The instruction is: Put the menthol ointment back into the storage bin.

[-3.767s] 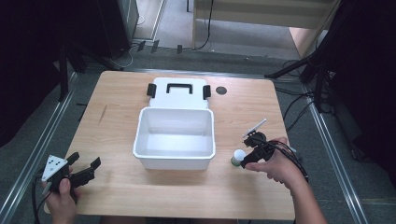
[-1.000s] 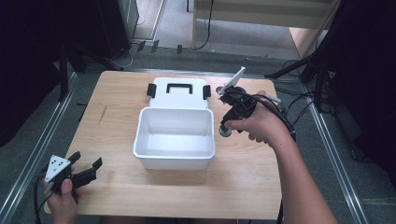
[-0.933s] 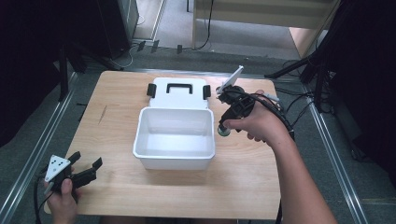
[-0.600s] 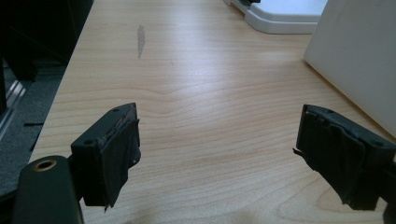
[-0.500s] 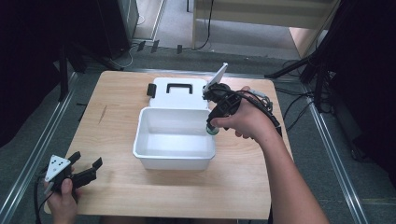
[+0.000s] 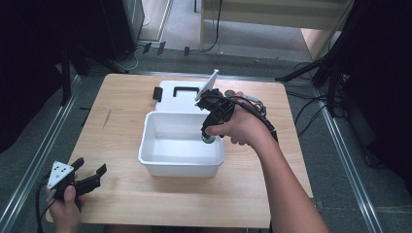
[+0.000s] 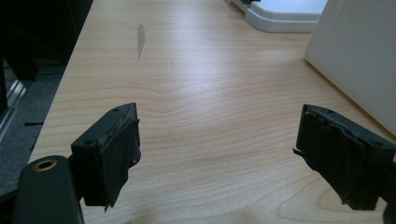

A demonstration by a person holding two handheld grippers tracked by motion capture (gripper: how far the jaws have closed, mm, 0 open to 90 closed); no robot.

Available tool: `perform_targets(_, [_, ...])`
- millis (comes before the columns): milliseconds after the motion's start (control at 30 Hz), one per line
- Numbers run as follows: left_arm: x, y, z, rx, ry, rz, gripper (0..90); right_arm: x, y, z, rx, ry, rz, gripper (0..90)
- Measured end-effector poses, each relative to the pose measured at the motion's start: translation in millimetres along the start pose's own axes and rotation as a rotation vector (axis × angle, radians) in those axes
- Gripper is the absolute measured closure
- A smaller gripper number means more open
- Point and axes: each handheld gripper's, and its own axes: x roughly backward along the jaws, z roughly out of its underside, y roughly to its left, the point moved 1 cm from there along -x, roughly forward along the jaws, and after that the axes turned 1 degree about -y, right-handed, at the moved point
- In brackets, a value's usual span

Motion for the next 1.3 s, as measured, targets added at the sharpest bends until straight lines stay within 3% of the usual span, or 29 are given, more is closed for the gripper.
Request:
perform_targets(433, [-0.5, -0.4, -0.2, 0.0, 0.001, -0.002, 14.9, -27.2, 8.5, -5.5, 0.035, 0.02, -0.025, 51.5])
perform_targets(1300, [-0.6, -1.0, -0.2, -0.006, 0.005, -0.003, 14.9, -92.2, 12.8, -5.8, 0.03, 0.097, -0.04, 51.5])
